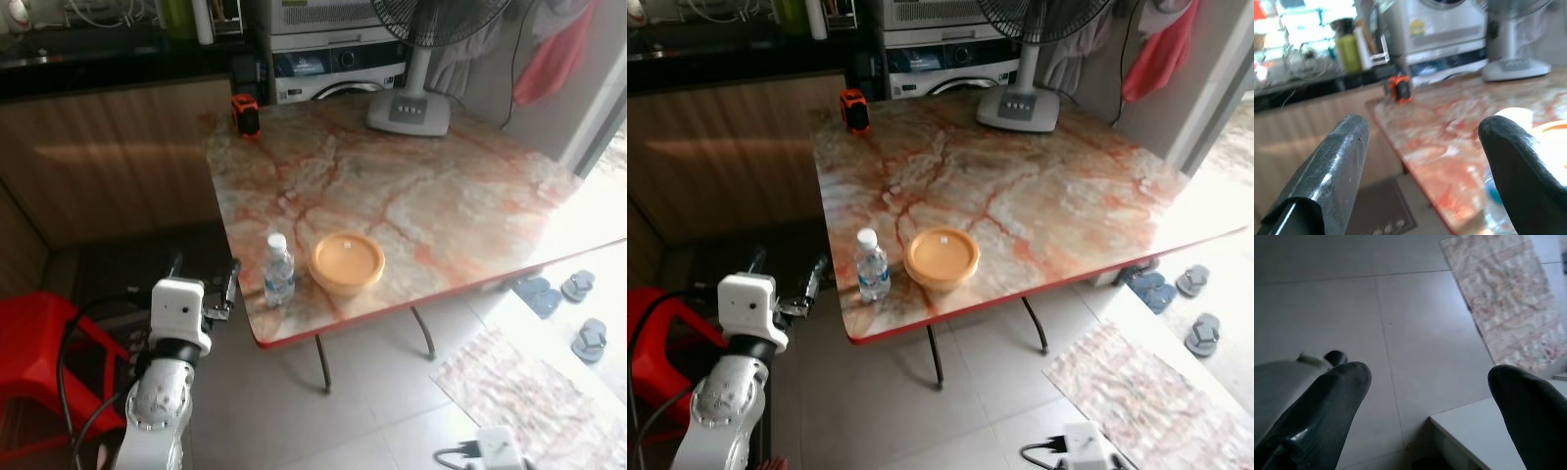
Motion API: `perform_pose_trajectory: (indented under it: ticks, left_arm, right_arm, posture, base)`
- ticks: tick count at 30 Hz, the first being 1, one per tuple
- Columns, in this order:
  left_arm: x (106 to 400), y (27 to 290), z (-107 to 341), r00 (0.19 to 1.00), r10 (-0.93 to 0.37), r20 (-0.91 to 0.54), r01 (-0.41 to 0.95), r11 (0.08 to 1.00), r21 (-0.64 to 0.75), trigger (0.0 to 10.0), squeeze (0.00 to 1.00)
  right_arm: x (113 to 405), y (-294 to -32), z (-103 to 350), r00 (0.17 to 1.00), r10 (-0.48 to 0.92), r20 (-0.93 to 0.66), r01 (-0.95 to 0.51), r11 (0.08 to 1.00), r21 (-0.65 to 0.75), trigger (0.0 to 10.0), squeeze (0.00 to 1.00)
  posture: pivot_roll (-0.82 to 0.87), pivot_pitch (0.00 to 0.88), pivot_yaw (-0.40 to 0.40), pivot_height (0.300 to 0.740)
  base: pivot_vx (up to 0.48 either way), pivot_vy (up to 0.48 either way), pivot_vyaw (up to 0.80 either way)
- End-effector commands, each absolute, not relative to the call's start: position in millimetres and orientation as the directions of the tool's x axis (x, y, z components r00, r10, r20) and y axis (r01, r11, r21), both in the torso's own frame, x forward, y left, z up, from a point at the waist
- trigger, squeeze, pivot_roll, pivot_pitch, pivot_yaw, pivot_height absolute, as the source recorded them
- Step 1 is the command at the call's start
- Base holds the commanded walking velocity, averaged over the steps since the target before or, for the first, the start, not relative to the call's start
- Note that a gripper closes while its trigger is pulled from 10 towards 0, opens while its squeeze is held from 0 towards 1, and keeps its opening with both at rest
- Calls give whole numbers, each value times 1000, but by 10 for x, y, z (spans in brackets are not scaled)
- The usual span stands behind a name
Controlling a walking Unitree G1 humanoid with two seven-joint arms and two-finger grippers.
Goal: Restocking fridge
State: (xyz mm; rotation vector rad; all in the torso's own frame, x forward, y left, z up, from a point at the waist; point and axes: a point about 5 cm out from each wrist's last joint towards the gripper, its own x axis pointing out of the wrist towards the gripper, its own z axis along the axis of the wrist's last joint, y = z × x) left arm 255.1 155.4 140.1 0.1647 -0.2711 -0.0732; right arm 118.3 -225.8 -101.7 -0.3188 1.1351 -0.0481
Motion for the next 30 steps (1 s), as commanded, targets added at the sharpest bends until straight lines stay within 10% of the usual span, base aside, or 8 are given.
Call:
perform_pose_trajectory:
  ticks: [1,30]
  left_arm:
    - [2584,1487,1560,942,-141,304,87,979,184,10000,0]
    - [2603,1332,1671,930,-238,281,191,964,183,10000,0]
  right_arm:
    - [1173,-2211,-1036,399,-156,-904,-162,958,-237,10000,0]
    - [1570,-2094,-909,556,-159,-816,72,987,-143,10000,0]
  posture:
    - [79,0,4,740]
    - [76,0,-1,740]
  base:
    - [0,0,0]
    - [0,0,-120]
